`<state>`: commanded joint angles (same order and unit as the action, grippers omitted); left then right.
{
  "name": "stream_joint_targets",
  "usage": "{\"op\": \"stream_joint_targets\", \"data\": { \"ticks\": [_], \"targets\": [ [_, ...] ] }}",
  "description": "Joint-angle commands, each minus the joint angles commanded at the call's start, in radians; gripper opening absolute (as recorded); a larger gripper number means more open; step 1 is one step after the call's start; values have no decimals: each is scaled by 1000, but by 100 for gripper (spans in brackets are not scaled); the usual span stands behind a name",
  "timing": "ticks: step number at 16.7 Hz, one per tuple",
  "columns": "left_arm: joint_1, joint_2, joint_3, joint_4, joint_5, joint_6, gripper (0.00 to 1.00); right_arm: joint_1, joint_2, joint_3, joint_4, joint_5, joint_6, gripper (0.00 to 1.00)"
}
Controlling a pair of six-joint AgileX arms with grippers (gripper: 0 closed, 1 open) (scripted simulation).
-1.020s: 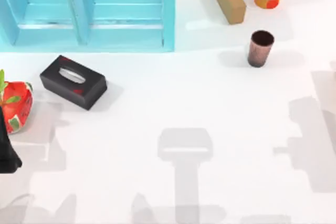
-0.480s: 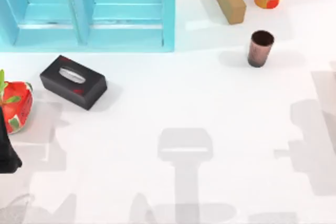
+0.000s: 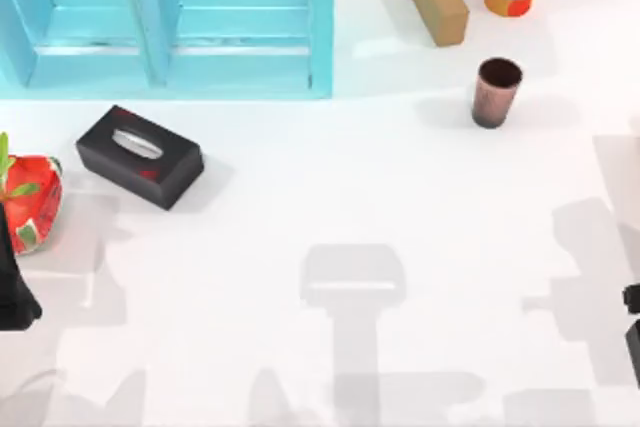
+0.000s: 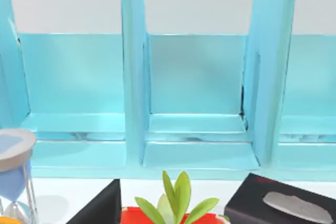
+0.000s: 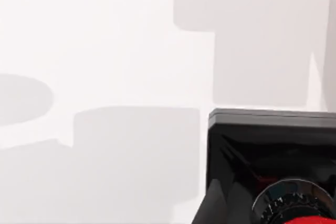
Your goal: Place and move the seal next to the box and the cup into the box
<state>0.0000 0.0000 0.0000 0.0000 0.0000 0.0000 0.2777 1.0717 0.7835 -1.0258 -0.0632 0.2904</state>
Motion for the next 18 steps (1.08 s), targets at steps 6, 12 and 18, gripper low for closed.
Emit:
{"op": "stream_joint_targets", "data": {
  "ticks": [6, 12, 18],
  "targets": [
    [0, 0, 0, 0, 0, 0, 100, 5, 12, -64, 72, 1, 6, 0],
    [0, 0, 0, 0, 0, 0, 100, 5, 12, -64, 72, 1, 6, 30],
    [0, 0, 0, 0, 0, 0, 100, 5, 12, -64, 72, 1, 6, 75]
  ]
}}
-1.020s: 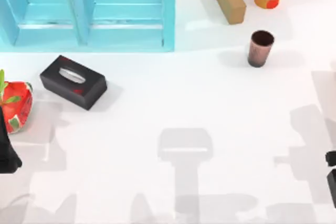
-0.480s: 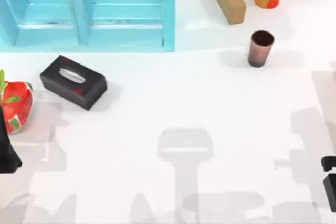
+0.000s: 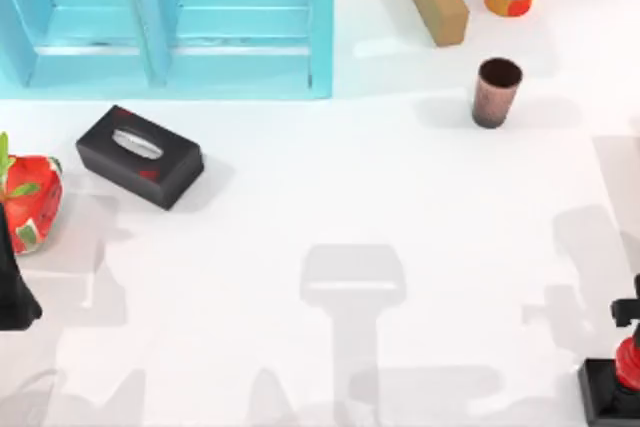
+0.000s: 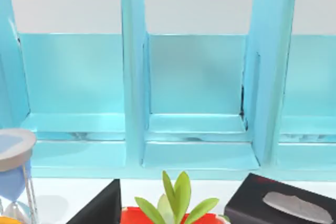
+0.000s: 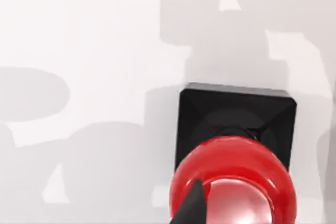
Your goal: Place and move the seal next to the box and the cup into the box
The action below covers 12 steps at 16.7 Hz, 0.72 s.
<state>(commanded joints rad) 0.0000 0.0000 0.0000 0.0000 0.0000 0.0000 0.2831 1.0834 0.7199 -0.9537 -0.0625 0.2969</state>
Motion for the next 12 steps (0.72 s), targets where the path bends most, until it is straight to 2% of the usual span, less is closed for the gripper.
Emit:
{"op": "stream_joint_targets", "data": {
  "ticks": [3, 12],
  "targets": [
    [0, 0, 0, 0, 0, 0, 100, 0, 0, 0, 0, 0, 0, 98],
    [0, 0, 0, 0, 0, 0, 100, 0, 0, 0, 0, 0, 0, 100]
  ]
}}
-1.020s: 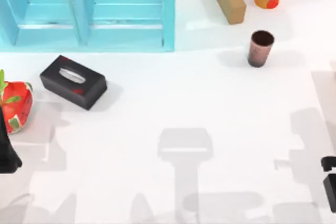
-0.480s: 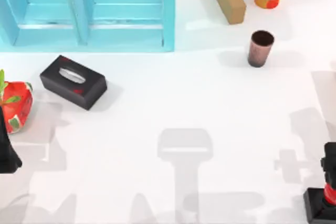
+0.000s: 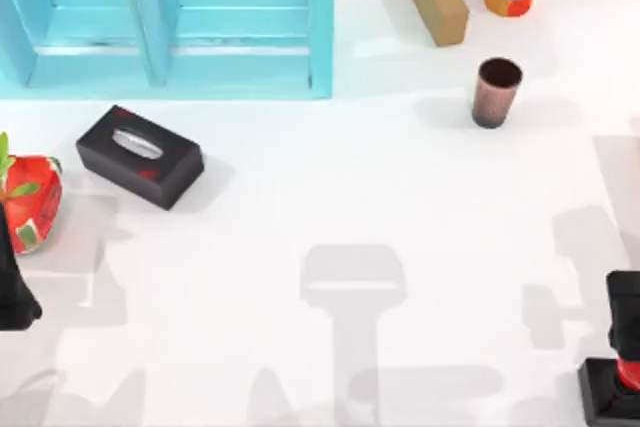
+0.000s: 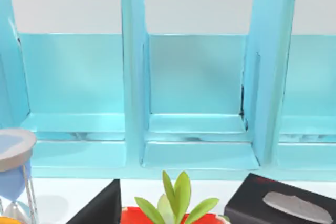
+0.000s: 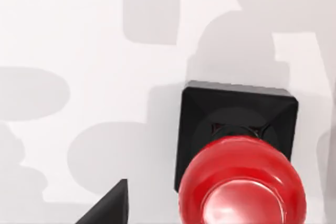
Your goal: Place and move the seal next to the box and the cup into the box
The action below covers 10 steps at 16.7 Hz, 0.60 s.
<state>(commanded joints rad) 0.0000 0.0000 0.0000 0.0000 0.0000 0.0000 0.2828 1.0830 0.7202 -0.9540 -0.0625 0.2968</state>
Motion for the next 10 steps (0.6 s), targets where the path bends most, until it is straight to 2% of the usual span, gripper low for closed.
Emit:
{"op": "stream_joint_targets", "data": {
  "ticks": [3, 10],
  "targets": [
    [0, 0, 0, 0, 0, 0, 100, 1, 4, 37, -36, 0, -2, 100],
    [0, 0, 0, 0, 0, 0, 100, -4, 30, 306, -292, -1, -5, 100]
  ]
}}
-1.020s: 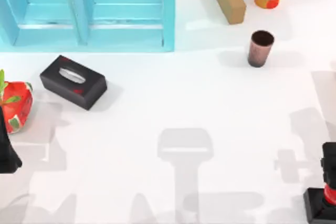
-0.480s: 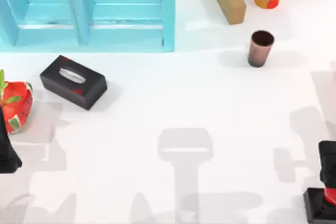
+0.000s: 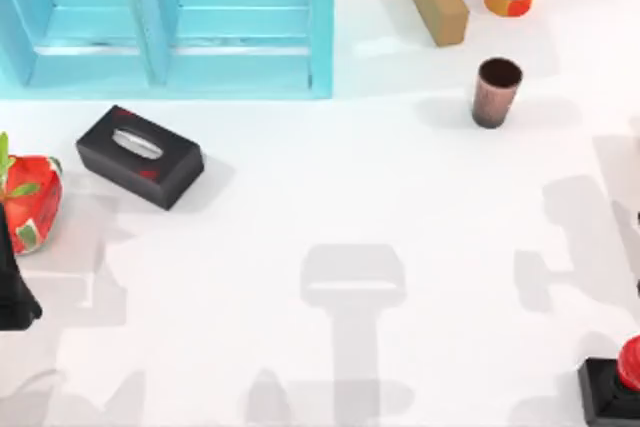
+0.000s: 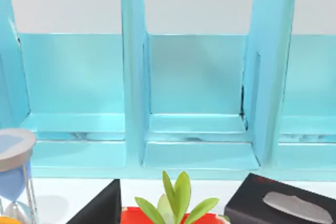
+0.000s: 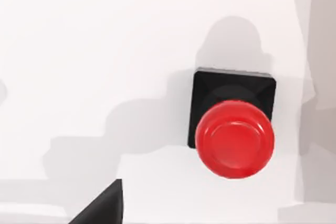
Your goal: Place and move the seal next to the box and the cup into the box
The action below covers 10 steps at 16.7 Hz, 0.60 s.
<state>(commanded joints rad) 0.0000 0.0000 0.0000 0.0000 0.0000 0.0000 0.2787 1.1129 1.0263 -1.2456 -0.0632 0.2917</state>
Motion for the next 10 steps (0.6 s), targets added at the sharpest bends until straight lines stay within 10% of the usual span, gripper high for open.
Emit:
{"op": "stream_joint_targets", "data": {
  "ticks": [10],
  "targets": [
    [0, 0, 0, 0, 0, 0, 100, -2, 10, 117, -93, -1, -3, 100]
  ]
}}
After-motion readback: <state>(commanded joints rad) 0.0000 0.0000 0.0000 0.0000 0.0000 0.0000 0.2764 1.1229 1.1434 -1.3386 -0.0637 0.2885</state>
